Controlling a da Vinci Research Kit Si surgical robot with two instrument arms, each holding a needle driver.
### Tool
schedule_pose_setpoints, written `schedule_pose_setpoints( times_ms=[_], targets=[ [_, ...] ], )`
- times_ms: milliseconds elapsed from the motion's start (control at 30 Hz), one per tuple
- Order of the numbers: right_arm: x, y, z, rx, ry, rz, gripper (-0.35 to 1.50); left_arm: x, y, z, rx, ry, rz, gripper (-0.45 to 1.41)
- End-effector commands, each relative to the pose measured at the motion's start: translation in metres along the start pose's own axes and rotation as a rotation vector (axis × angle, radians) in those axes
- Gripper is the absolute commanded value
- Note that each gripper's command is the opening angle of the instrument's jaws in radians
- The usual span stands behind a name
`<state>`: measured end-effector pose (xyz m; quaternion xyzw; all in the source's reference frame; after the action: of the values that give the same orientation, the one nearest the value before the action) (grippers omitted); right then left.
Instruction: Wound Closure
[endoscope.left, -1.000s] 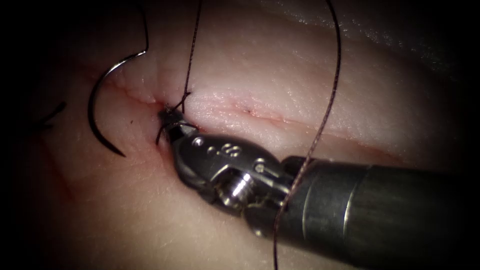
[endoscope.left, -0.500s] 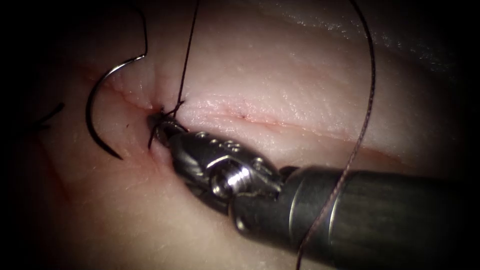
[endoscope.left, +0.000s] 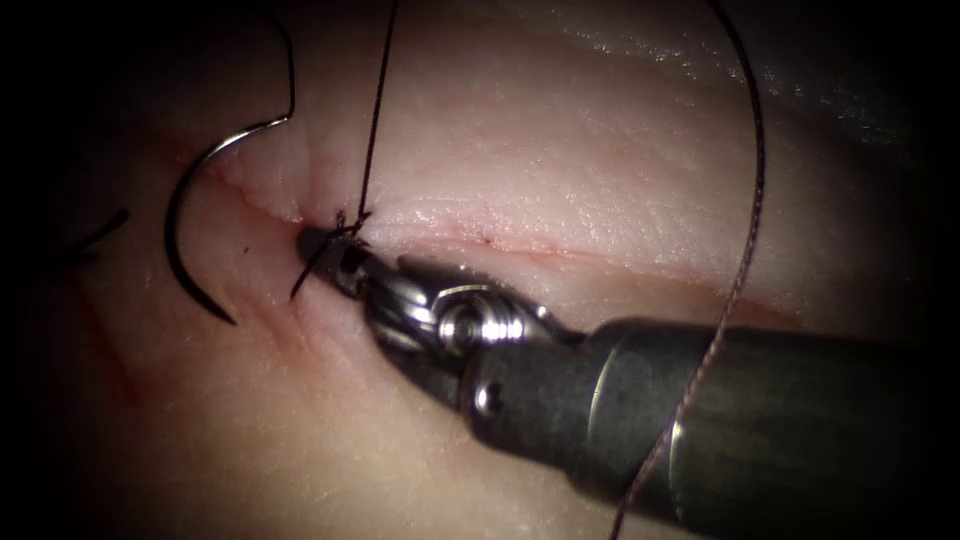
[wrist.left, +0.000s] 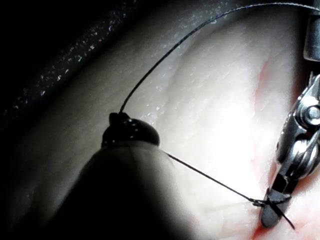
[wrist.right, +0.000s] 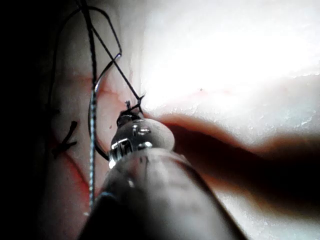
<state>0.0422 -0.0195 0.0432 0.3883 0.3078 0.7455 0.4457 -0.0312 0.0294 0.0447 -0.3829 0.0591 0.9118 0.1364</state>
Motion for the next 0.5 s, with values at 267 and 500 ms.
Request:
schedule_pose_setpoints(
  times_ms=[267, 500],
  targets=[
    [0.0002, 0.0003, 0.0003, 0.148, 0.040, 0.158, -0.35, -0.0002, 0.0004, 0.0010, 0.000, 0.008, 0.008, -0.45],
    [0.0012, -0.0011, -0.0004, -0.051, 0.088, -0.253, -0.35, -0.0003, 0.0006, 0.0008, -0.005, 0.013, 0.011, -0.45]
  ],
)
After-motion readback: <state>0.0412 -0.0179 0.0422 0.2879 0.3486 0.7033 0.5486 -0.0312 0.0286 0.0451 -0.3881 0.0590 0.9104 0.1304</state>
